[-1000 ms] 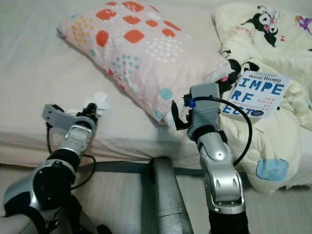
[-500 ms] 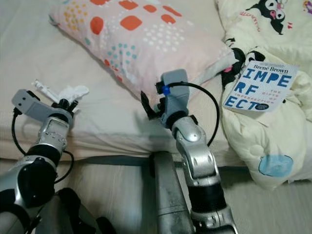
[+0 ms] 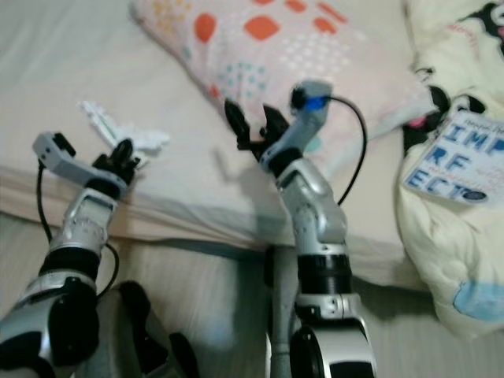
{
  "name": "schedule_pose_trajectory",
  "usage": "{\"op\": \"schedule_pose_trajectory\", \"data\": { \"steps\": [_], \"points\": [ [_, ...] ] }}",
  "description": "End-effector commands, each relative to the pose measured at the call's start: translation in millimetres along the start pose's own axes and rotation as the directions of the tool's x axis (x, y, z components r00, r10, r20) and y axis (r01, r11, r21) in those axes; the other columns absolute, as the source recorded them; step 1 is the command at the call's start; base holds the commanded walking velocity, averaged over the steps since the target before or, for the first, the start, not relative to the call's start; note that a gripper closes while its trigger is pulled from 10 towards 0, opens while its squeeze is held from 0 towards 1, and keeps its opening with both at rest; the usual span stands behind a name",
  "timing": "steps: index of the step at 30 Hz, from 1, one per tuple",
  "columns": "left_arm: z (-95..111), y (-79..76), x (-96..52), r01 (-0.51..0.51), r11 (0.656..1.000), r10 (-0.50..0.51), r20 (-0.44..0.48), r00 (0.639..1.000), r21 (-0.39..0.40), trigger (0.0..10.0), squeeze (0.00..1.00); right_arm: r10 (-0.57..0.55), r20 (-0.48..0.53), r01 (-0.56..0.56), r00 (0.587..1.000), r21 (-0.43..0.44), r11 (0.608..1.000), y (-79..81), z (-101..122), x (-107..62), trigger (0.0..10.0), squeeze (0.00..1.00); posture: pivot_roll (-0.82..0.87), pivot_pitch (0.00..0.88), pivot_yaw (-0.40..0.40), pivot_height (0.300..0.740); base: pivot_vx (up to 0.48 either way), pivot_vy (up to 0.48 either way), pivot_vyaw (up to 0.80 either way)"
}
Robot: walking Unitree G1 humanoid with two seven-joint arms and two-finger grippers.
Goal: Clean up the room
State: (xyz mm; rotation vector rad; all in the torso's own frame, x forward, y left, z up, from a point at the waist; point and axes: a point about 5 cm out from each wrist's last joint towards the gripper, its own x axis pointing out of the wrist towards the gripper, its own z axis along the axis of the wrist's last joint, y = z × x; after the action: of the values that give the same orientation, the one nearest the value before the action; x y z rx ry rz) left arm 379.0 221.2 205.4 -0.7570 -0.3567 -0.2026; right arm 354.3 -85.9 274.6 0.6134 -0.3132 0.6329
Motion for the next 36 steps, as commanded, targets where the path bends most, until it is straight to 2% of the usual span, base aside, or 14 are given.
{"op": "schedule_pose_trajectory", "data": {
  "steps": [1, 3, 8, 14, 16, 17, 18, 20, 21, 22, 23, 26, 30, 36],
  "points": [
    [-3, -12.1, -0.5, 0.075, 0.996, -0.075, -0.007, 0.997, -0.047, 0.0, 0.00, 0.031, 0.016, -0.033, 0.999, 0.113, 0.993, 5.3, -10, -6.8, 10.0, 0.00, -0.15, 0.408, -0.063, 0.461, 0.000, 0.000, 0.00],
    [1, -30.3, 1.5, 0.181, 0.980, -0.181, 0.008, 0.983, -0.077, 0.0, 0.00, 0.053, 0.009, -0.054, 0.999, 0.129, 0.990, 7.0, -16, -11.2, 10.0, 0.00, -0.15, 0.391, -0.064, 0.461, 0.000, 0.000, 0.00],
    [12, -47.4, 4.0, 0.267, 0.955, -0.262, 0.057, 0.963, -0.131, 0.0, 0.00, 0.001, -0.066, 0.004, 0.998, 0.070, 0.998, -3.7, -29, -21.3, 10.0, 0.00, -0.15, 0.326, -0.064, 0.461, 0.000, 0.000, 0.00],
    [4, -44.5, -3.1, 0.244, 0.949, -0.241, 0.039, 0.970, -0.200, 0.0, 0.00, -0.043, -0.087, 0.047, 0.995, 0.047, 0.998, -16.9, -35, -32.8, 10.0, 0.00, -0.15, 0.276, -0.053, 0.474, 0.000, 0.000, 0.00],
    [-7, -37.9, -11.4, 0.200, 0.959, -0.206, -0.009, 0.978, -0.201, 0.0, 0.00, -0.064, -0.094, 0.068, 0.994, 0.040, 0.997, -21.9, -38, -37.9, 10.0, 0.00, -0.15, 0.257, -0.045, 0.479, 0.000, 0.000, 0.00],
    [-17, -29.5, -21.5, 0.126, 0.968, -0.140, -0.052, 0.989, -0.218, 0.0, 0.00, -0.087, -0.104, 0.091, 0.991, 0.036, 0.995, -26.9, -39, -43.8, 10.0, 0.00, -0.15, 0.241, -0.042, 0.484, 0.000, 0.000, 0.00],
    [-33, -27.1, -37.3, 0.064, 0.975, -0.092, -0.122, 0.988, -0.213, 5.6, 0.00, -0.114, -0.124, 0.117, 0.986, 0.021, 0.993, -31.7, -43, -53.9, 10.0, 0.00, -0.14, 0.214, -0.042, 0.489, 0.000, 0.000, 0.00],
    [-33, -27.1, -37.3, 0.064, 0.975, -0.092, -0.122, 0.988, -0.213, 5.6, 0.00, -0.114, -0.124, 0.117, 0.986, 0.021, 0.993, -31.7, -43, -53.9, 10.0, 0.00, -0.14, 0.214, -0.042, 0.489, 0.000, 0.000, 0.00],
    [-43, -28.2, -48.7, 0.029, 0.975, -0.066, -0.163, 0.984, -0.221, 9.0, 0.00, -0.128, -0.139, 0.131, 0.982, 0.012, 0.991, -34.6, -45, -61.3, 10.0, 0.00, -0.14, 0.205, -0.042, 0.494, 0.000, 0.000, 0.00],
    [-43, -28.2, -48.7, 0.029, 0.975, -0.066, -0.163, 0.984, -0.221, 9.0, 0.00, -0.128, -0.139, 0.131, 0.982, 0.012, 0.991, -34.6, -45, -61.3, 10.0, 0.00, -0.14, 0.205, -0.042, 0.494, 0.000, 0.000, 0.00],
    [-51, -28.5, -57.5, -0.003, 0.978, -0.039, -0.194, 0.980, -0.209, 10.0, 0.00, -0.141, -0.149, 0.144, 0.979, 0.005, 0.990, -36.7, -47, -66.8, 10.0, 0.00, -0.13, 0.193, -0.043, 0.499, 0.000, 0.000, 0.00],
    [-57, -27.4, -63.3, -0.028, 0.979, -0.019, -0.225, 0.974, -0.200, 10.0, 0.00, -0.152, -0.158, 0.154, 0.976, -0.002, 0.988, -38.7, -50, -70.3, 10.0, 0.00, -0.14, 0.181, -0.041, 0.504, 0.000, 0.000, 0.00],
    [-70, -11.2, -71.7, -0.096, 0.986, 0.048, -0.317, 0.947, -0.139, 10.0, 0.00, -0.154, -0.170, 0.153, 0.973, -0.018, 0.988, -40.6, -53, -72.6, 10.0, 0.00, -0.13, 0.161, -0.049, 0.519, -0.241, 0.000, 0.00],
    [-67, -4.1, -68.2, -0.113, 0.986, 0.074, -0.285, 0.956, -0.123, 10.0, 0.00, -0.111, -0.177, 0.108, 0.978, -0.026, 0.994, -35.1, -55, -67.0, 10.0, 0.00, -0.13, 0.140, -0.053, 0.534, -0.353, 0.000, 0.00]
  ]
}}
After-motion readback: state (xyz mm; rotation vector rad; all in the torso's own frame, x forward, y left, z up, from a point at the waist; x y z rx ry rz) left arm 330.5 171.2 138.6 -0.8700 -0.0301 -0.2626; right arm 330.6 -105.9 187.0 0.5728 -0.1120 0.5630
